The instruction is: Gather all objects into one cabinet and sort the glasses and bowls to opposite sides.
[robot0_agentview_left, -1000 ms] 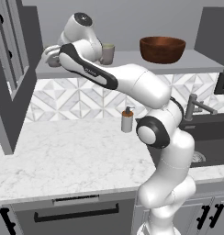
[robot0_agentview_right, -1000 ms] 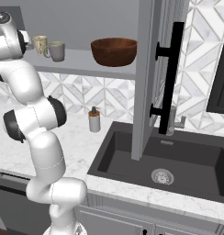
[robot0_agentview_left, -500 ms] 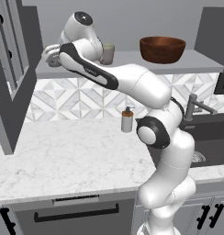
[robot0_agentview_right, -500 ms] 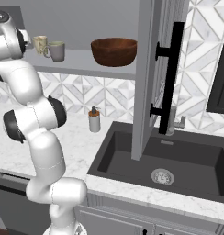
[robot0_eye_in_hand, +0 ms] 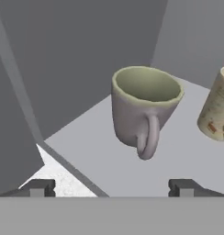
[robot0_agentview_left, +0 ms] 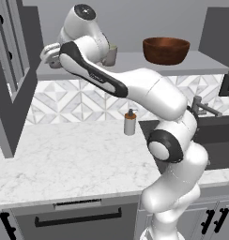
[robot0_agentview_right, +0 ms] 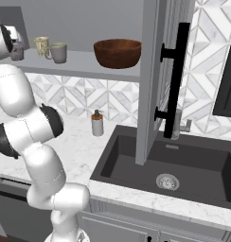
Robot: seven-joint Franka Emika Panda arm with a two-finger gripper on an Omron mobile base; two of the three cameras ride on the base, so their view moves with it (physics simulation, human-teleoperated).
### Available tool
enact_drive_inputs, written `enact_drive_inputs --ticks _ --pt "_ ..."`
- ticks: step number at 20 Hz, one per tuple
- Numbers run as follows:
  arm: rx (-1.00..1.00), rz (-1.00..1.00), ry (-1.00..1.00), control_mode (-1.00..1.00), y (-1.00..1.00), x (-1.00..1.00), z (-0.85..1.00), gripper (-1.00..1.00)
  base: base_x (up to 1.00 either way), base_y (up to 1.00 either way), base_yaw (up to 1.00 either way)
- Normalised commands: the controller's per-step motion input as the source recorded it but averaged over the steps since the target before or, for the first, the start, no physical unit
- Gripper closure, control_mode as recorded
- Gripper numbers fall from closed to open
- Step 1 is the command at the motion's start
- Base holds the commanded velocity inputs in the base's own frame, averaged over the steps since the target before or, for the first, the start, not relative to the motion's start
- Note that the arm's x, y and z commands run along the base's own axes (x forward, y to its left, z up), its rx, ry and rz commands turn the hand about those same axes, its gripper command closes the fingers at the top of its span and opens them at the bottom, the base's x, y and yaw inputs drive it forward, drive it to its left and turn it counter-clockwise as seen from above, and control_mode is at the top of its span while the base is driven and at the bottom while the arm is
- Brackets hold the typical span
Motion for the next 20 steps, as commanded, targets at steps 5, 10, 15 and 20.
enact_drive_inputs --ticks 5,10,15,20 --pt "0.01 -0.08 -0.01 -1.0 -0.66 -0.77 -0.23 -1.0 0.0 0.0 0.0" --pt "0.05 -0.06 -0.06 -1.0 -0.71 -0.99 -0.14 -1.0 0.0 0.0 0.0" --pt "0.04 -0.02 -0.16 -1.0 -0.57 -1.0 -0.02 -1.0 0.0 0.0 0.0" --pt "0.0 -0.02 -0.2 -1.0 -0.65 -1.0 -0.02 -1.0 0.0 0.0 0.0"
